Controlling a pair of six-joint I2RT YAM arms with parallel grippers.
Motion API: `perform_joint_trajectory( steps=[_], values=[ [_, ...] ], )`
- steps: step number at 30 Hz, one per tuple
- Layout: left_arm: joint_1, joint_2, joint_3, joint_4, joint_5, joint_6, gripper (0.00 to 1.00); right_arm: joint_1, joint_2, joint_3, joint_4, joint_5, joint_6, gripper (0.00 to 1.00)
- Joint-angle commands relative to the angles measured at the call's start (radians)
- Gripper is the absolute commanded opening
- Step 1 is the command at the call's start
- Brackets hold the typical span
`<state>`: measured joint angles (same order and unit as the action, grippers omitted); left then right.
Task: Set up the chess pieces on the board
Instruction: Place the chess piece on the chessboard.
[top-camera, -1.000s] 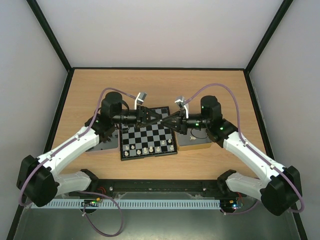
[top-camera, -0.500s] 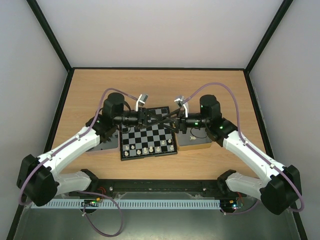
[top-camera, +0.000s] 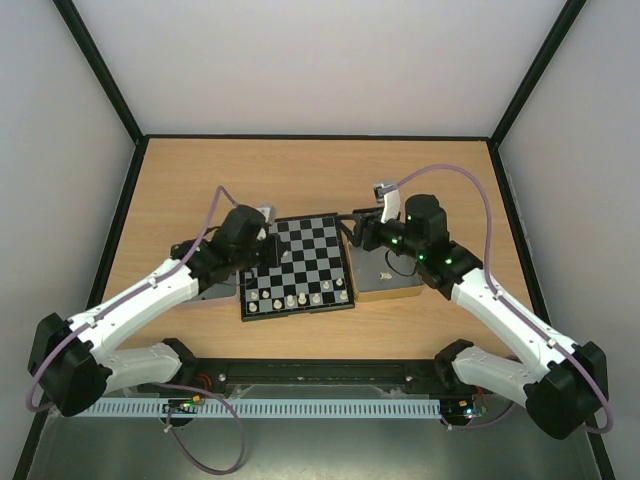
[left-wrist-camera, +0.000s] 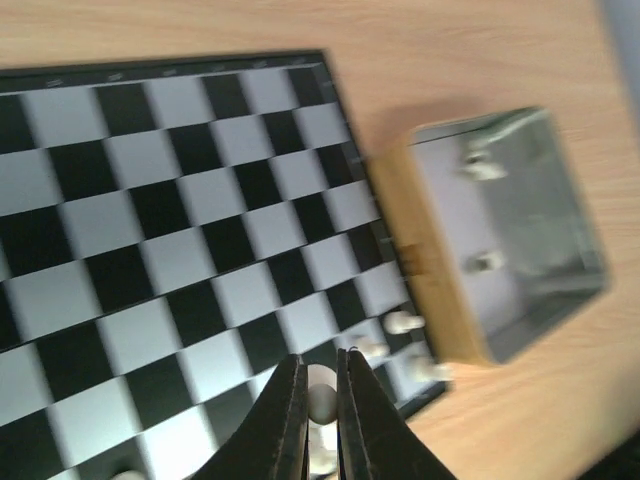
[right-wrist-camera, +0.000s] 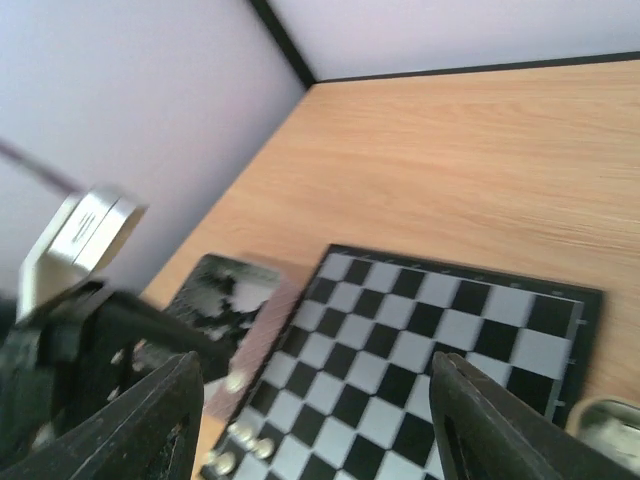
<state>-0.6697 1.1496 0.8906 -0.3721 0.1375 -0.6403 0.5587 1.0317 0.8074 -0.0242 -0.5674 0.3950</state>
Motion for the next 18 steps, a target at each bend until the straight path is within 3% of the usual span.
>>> perform_joint_trajectory(
  steps=[1,18],
  values=[
    [-0.07,0.039,-0.043,-0.141,-0.31,0.074,0.04,0.004,0.041,-0.014,-0.036,0.221,0.074,0.61],
    [-0.136,0.171,-0.182,-0.008,-0.239,0.025,0.05,0.004,0.158,-0.028,-0.025,0.249,0.147,0.61]
  ],
)
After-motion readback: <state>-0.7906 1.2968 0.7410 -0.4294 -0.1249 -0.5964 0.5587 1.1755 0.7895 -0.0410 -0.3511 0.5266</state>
